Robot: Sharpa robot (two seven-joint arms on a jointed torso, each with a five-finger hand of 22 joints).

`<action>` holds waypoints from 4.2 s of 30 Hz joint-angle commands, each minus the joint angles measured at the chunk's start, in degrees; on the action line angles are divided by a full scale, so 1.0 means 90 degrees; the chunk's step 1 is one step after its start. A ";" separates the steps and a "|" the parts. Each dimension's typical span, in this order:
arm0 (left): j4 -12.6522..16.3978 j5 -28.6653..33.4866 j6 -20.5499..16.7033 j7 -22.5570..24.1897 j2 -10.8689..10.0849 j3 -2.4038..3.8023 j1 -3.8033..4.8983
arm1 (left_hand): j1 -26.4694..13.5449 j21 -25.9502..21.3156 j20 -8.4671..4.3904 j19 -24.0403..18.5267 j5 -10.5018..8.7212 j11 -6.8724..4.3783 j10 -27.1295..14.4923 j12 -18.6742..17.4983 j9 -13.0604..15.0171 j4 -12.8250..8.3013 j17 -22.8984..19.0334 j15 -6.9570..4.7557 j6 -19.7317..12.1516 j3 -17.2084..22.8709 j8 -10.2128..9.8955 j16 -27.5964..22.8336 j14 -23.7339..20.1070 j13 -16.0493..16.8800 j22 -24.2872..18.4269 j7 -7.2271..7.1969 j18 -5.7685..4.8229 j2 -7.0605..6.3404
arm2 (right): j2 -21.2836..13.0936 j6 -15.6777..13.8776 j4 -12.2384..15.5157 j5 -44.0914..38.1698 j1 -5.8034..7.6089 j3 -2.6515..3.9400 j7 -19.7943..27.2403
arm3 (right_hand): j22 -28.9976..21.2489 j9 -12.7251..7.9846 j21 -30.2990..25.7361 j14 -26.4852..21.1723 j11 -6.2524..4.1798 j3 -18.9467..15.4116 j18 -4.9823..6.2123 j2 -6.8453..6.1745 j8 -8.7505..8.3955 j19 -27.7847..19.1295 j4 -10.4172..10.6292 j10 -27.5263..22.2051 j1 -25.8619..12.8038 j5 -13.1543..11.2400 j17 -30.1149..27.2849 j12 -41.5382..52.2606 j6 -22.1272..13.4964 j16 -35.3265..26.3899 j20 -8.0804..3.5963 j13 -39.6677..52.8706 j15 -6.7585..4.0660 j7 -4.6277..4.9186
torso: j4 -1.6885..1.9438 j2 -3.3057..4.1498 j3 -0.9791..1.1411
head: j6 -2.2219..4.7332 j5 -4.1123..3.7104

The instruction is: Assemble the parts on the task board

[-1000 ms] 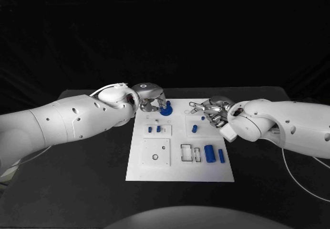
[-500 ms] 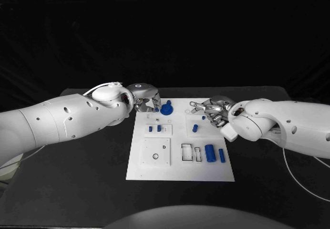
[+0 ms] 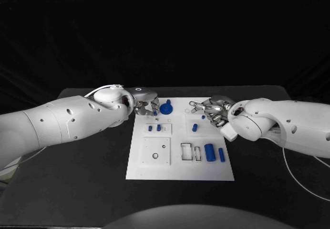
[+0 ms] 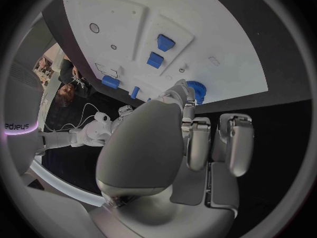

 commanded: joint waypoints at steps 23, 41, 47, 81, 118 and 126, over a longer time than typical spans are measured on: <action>-0.0242 -0.0164 0.0390 -0.0043 0.0149 -0.0013 -0.0138 | -0.0010 0.0015 -0.0049 0.0669 0.0021 -0.0001 -0.0068 -0.0036 0.0004 0.0033 0.1677 -0.0018 -0.0042 0.0022 -0.0027 0.0016 0.0662 -0.0006 0.1677 -0.0027 -0.0048 0.0011 | -0.0014 0.0091 0.0024 -0.0038 -0.0004 0.0000 -0.0018 | 0.1674 0.0009 0.0028 0.0675 0.0046 -0.0036 -0.0042 0.0016 0.0027 0.0667 -0.0013 0.0668 0.0053 0.0035 0.1677 0.0024 0.0029 0.0026 0.0061 0.1671 0.0042 0.0088 | 0.0003 -0.0010 -0.0002 | -0.0025 -0.0029; -0.0252 -0.0160 0.0194 -0.0030 0.0188 -0.0013 -0.0148 | -0.0016 0.0015 -0.0049 0.0669 0.0021 0.0005 -0.0073 -0.0033 0.0003 0.0036 0.1677 -0.0017 -0.0047 0.0023 -0.0032 0.0016 0.0662 -0.0004 0.1677 -0.0022 -0.0048 0.0011 | 0.0003 0.0120 0.0005 -0.0038 -0.0004 0.0000 -0.0046 | 0.1674 0.0009 0.0028 0.0675 0.0046 -0.0036 -0.0042 0.0016 0.0027 0.0667 -0.0013 0.0668 0.0053 0.0035 0.1677 0.0024 0.0029 0.0026 0.0061 0.1671 0.0042 0.0088 | 0.0006 -0.0012 0.0004 | -0.0016 -0.0028; -0.0250 -0.0129 0.0125 0.0022 0.0194 -0.0013 -0.0148 | -0.0018 0.0015 -0.0049 0.0669 0.0021 0.0007 -0.0073 -0.0031 0.0003 0.0036 0.1677 -0.0016 -0.0046 0.0023 -0.0033 0.0016 0.0662 -0.0004 0.1677 -0.0019 -0.0048 0.0012 | 0.0009 0.0123 0.0001 -0.0038 -0.0004 0.0000 -0.0047 | 0.1674 0.0009 0.0028 0.0675 0.0047 -0.0042 -0.0042 0.0017 0.0032 0.0667 -0.0014 0.0668 0.0063 0.0044 0.1677 0.0024 0.0025 0.0026 0.0062 0.1671 0.0043 0.0089 | 0.0002 -0.0009 0.0002 | -0.0004 -0.0025; -0.0331 -0.0205 0.0520 -0.0023 0.0373 -0.0013 -0.0153 | -0.0021 0.0015 -0.0050 0.0669 0.0022 0.0011 -0.0094 -0.0032 -0.0002 0.0035 0.1677 -0.0011 -0.0064 0.0029 -0.0047 0.0016 0.0662 -0.0004 0.1677 -0.0014 -0.0048 0.0011 | 0.0011 0.0205 0.0020 -0.0041 -0.0004 0.0000 -0.0110 | 0.1674 0.0009 0.0028 0.0675 0.0048 -0.0046 -0.0042 0.0018 0.0035 0.0667 -0.0015 0.0668 0.0070 0.0048 0.1677 0.0024 0.0022 0.0026 0.0062 0.1671 0.0044 0.0090 | 0.0006 -0.0005 0.0007 | -0.0045 -0.0009; -0.0469 -0.0315 0.0771 -0.0100 0.0403 -0.0014 -0.0168 | -0.0046 0.0015 -0.0033 0.0669 0.0022 0.0162 -0.0534 -0.0040 -0.0086 0.0041 0.1677 0.0111 -0.0405 0.0069 -0.0214 0.0016 0.0662 -0.0008 0.1677 0.0097 -0.0048 -0.0096 | 0.0016 0.0295 0.0009 -0.0043 -0.0004 0.0000 -0.0167 | 0.1674 0.0009 0.0028 0.0675 0.0048 -0.0047 -0.0042 0.0019 0.0036 0.0667 -0.0015 0.0668 0.0073 0.0050 0.1677 0.0024 0.0021 0.0026 0.0063 0.1671 0.0044 0.0090 | 0.0000 -0.0009 0.0007 | -0.0014 -0.0008; -0.0483 -0.0246 0.0830 -0.0139 0.0424 -0.0014 -0.0171 | -0.0197 0.0015 0.0022 0.0669 0.0019 0.0250 -0.0802 -0.0034 -0.0183 0.0057 0.1677 0.0186 -0.0775 -0.0006 -0.0236 0.0016 0.0662 -0.0004 0.1677 0.0182 -0.0048 -0.0315 | 0.0010 0.0300 0.0012 -0.0043 -0.0004 0.0000 -0.0170 | 0.1674 0.0010 0.0028 0.0675 0.0049 -0.0051 -0.0042 0.0023 0.0039 0.0667 -0.0016 0.0668 0.0082 0.0052 0.1677 0.0024 0.0018 0.0026 0.0063 0.1671 0.0045 0.0092 | 0.0005 -0.0008 0.0007 | -0.0009 -0.0012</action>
